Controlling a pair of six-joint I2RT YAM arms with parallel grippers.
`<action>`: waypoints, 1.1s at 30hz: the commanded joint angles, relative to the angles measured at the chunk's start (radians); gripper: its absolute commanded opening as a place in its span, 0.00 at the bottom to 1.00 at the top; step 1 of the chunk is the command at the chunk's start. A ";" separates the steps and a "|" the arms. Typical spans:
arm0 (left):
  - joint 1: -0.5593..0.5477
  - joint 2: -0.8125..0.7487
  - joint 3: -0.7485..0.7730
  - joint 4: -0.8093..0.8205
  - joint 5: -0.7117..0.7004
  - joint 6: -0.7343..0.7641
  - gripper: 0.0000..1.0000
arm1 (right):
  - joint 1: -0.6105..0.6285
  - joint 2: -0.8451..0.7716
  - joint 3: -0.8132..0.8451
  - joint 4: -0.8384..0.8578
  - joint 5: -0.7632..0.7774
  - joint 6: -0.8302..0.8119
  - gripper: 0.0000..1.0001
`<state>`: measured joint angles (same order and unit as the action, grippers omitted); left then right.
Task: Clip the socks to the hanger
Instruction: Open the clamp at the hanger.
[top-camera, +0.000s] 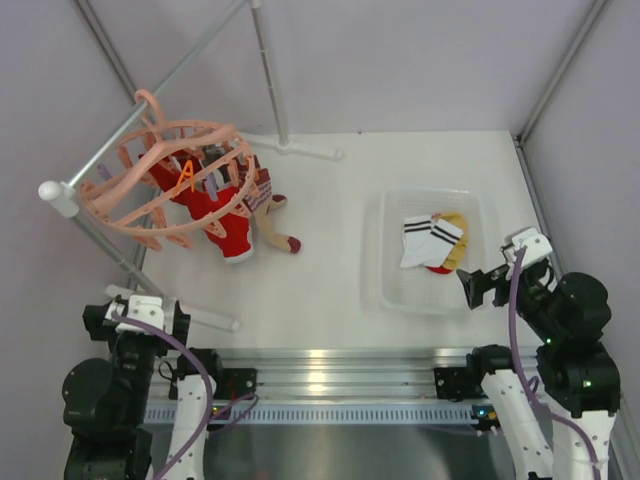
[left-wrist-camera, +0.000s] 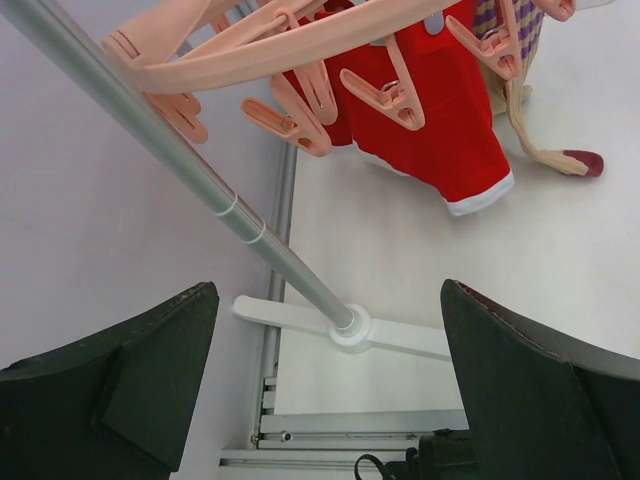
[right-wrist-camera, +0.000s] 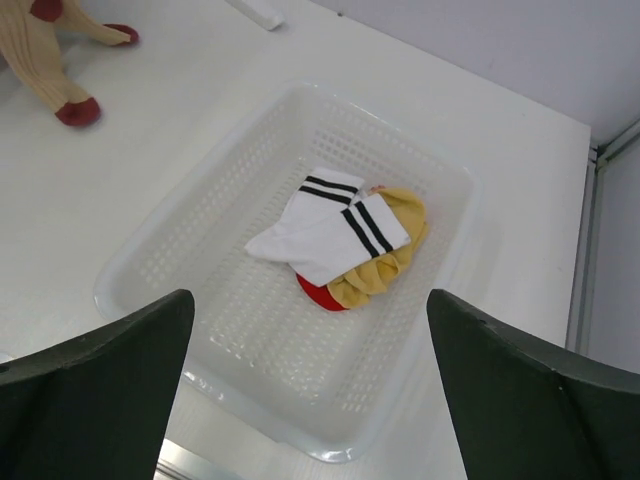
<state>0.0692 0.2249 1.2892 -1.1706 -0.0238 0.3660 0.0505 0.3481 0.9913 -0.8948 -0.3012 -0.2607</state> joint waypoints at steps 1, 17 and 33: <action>0.017 0.004 0.018 0.052 0.065 0.054 0.98 | 0.008 0.028 -0.023 0.146 -0.082 0.043 1.00; 0.049 0.407 0.349 0.190 0.499 -0.344 0.98 | 0.213 0.442 -0.071 0.721 -0.218 0.198 1.00; 0.053 0.355 0.110 0.589 0.714 -0.453 0.91 | 0.683 1.009 0.105 1.335 -0.104 0.106 0.83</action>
<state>0.1177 0.6163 1.4433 -0.7197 0.6151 -0.0689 0.7006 1.2926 1.0100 0.1848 -0.3874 -0.1196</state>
